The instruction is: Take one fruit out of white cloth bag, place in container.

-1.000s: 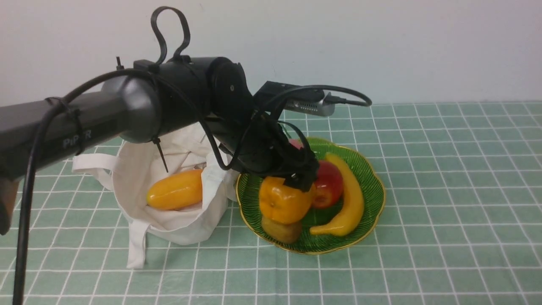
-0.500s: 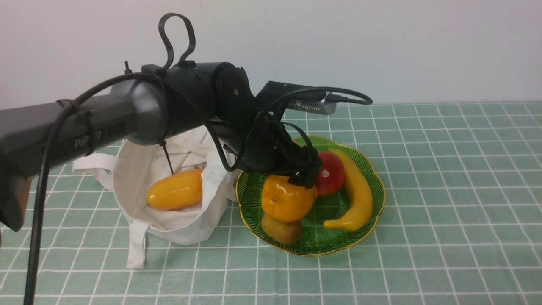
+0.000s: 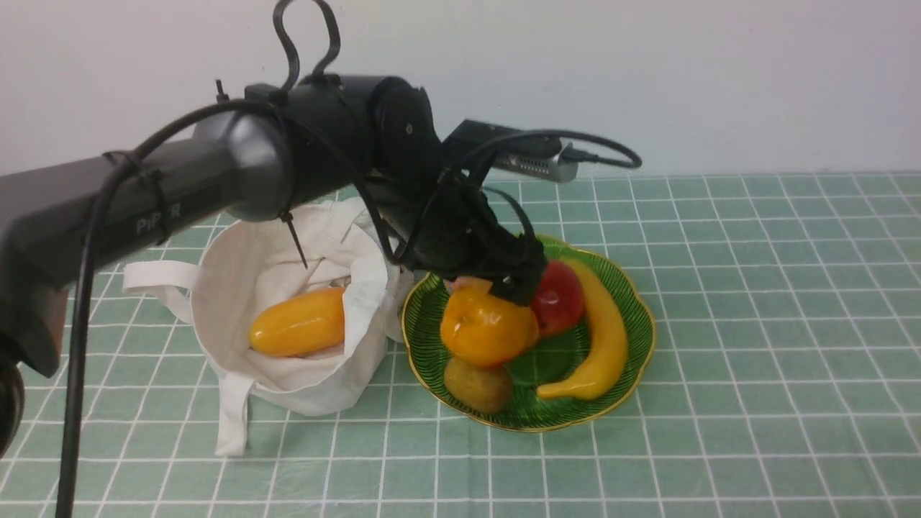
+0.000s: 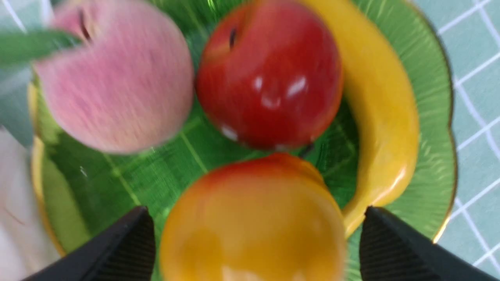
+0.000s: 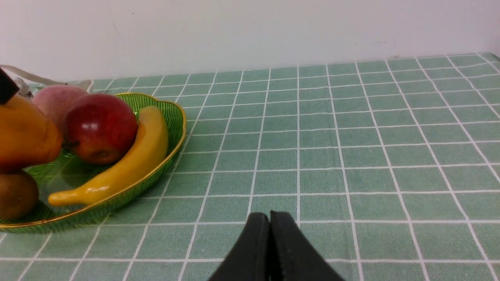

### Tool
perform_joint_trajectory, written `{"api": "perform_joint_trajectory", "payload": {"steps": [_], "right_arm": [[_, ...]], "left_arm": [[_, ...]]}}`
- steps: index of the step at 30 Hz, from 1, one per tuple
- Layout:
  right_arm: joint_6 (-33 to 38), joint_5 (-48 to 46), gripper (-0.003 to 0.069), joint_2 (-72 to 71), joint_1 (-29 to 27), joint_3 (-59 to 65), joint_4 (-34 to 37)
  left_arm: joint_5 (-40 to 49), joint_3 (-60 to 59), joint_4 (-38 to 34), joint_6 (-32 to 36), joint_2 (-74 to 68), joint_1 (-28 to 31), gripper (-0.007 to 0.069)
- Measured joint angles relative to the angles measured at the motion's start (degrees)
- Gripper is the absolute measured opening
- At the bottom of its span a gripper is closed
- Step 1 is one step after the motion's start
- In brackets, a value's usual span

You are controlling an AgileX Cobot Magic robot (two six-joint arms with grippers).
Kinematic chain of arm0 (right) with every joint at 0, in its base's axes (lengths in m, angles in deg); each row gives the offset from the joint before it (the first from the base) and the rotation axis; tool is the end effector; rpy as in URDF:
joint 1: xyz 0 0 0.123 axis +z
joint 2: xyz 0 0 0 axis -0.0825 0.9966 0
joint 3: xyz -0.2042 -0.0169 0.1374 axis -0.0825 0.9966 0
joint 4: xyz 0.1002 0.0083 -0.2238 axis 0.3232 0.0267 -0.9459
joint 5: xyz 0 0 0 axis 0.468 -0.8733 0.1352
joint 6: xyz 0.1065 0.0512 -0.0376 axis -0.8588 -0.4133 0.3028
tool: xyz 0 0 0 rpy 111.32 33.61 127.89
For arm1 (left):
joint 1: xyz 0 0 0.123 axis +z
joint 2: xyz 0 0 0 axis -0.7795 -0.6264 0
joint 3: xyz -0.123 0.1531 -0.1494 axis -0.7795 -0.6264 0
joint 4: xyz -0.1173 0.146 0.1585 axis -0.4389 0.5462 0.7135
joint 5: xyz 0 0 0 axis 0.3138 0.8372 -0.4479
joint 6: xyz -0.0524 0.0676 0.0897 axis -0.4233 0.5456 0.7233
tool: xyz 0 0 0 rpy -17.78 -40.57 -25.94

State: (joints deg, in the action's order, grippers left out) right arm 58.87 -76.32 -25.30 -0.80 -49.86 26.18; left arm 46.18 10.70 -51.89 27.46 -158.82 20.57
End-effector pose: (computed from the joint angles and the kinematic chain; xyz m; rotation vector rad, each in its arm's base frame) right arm 0.1161 0.0092 0.1625 0.0142 1.8749 0.1191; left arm 0.3624 -0.2370 0.1913 0.7182 2.5593 -0.3952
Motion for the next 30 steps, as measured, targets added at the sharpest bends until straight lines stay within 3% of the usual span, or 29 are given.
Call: {"api": "perform_joint_trajectory", "payload": {"steps": [10,13,17,21,22,30], "right_arm": [[0.0,0.0,-0.0012,0.0,0.0,0.0,0.0],[0.0,0.0,-0.0012,0.0,0.0,0.0,0.0],[0.0,0.0,-0.0012,0.0,0.0,0.0,0.0],[0.0,0.0,-0.0012,0.0,0.0,0.0,0.0],[0.0,0.0,-0.0012,0.0,0.0,0.0,0.0],[0.0,0.0,-0.0012,0.0,0.0,0.0,0.0]], "left_arm": [[8.6,10.8,2.3,-1.3,0.0,0.0,0.0610],[14.6,15.3,2.3,-2.7,0.0,0.0,0.0549],[22.4,22.8,2.6,0.9,0.0,-0.1,0.0435],[23.6,27.4,1.5,2.0,1.4,-0.1,0.0294],[23.6,27.4,1.5,2.0,1.4,-0.1,0.0294],[24.6,27.8,-0.6,-0.8,3.5,-0.1,0.0088]]}}
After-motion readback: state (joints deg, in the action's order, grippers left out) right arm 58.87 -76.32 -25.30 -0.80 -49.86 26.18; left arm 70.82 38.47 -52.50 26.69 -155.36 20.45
